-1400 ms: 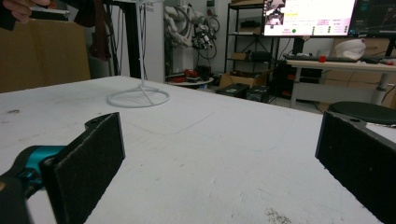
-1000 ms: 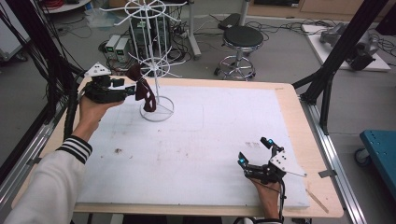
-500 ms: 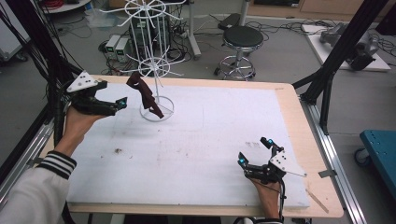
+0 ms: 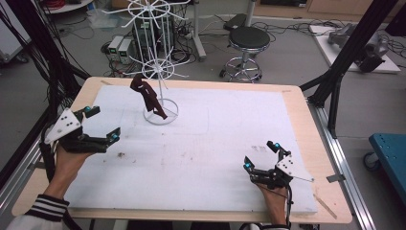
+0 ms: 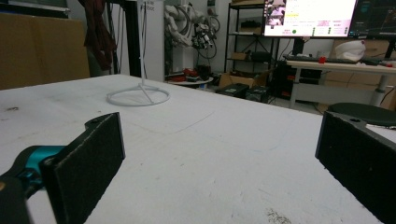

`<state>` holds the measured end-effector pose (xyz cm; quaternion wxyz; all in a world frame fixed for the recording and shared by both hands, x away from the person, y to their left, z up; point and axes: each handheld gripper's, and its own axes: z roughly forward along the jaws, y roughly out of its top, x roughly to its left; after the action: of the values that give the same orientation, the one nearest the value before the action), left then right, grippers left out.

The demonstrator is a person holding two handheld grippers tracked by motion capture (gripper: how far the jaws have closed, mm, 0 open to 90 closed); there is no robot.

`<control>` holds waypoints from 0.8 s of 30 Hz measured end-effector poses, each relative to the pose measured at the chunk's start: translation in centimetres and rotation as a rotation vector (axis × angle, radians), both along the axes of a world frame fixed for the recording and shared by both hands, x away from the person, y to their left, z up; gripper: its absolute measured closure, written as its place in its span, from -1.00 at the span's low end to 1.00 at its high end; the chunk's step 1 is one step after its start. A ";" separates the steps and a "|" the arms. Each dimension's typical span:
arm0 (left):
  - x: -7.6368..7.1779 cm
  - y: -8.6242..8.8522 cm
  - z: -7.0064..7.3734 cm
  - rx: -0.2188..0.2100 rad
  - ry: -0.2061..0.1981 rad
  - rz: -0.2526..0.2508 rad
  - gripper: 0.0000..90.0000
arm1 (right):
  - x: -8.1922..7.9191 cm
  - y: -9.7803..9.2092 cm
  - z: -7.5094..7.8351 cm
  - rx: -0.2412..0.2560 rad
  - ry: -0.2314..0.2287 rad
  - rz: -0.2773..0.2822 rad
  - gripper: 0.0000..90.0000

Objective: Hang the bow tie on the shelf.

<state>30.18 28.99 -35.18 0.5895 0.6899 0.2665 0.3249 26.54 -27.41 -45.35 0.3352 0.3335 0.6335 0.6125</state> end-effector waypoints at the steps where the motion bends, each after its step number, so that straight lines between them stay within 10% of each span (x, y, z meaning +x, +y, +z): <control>1: -0.4 0.1 -0.4 -0.014 -0.010 0.002 -0.96 | 0.0 0.0 0.0 0.002 0.001 -0.001 -0.99; 24: -3.6 0.3 -8.6 -0.121 -0.024 0.003 -0.96 | 0.0 0.0 0.0 -0.006 -0.004 0.000 -0.99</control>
<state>26.59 29.28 -43.75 0.6326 0.6487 0.2796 0.3175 26.54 -27.36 -45.34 0.3377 0.3313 0.6347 0.6110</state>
